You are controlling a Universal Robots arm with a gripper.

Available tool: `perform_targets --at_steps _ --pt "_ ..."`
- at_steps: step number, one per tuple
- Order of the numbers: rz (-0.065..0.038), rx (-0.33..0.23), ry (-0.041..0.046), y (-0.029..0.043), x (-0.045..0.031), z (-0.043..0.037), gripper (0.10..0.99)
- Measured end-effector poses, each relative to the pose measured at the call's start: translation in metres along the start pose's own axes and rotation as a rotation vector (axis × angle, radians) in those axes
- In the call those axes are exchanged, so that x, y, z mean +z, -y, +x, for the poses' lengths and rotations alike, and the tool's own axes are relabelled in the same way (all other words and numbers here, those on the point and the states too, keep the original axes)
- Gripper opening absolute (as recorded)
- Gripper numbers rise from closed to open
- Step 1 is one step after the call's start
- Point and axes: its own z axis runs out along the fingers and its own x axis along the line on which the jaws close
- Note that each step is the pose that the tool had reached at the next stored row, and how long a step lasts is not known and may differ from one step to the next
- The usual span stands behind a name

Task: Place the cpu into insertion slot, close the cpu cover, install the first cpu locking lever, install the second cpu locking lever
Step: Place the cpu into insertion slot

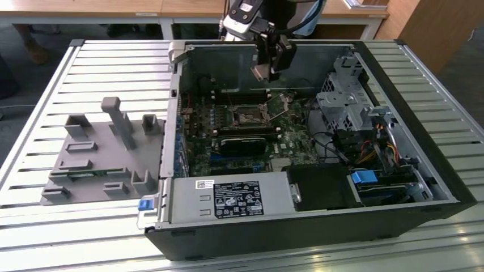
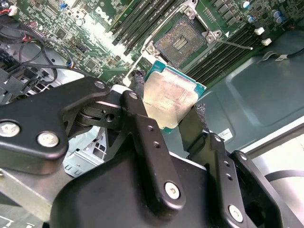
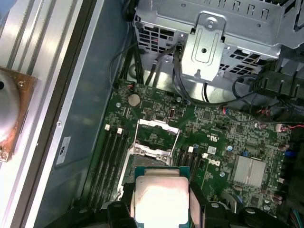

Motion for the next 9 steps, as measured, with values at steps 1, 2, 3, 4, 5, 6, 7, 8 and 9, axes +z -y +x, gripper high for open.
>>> perform_targets --at_steps 1,2,3,4,5,6,7,8,9 --pt "0.000 0.002 0.0004 0.0000 0.0003 0.0000 0.541" --pt "0.000 0.007 0.0010 0.0000 0.0006 0.0000 0.541" --pt "0.000 0.016 0.0020 0.0000 0.0009 0.0000 0.541" --pt "0.000 0.027 0.0032 0.0001 0.0012 0.0000 0.541" --pt "0.000 0.037 0.0044 0.0001 0.0015 0.0000 0.541" --pt "0.000 0.048 0.0054 0.0001 0.0017 0.0000 0.541" --pt "-0.001 0.059 0.0063 0.0002 0.0020 -0.0001 0.541" --pt "-0.001 0.069 0.0072 0.0002 0.0021 -0.0001 0.541" --pt "-0.001 0.081 0.0082 0.0002 0.0023 -0.0001 0.541"
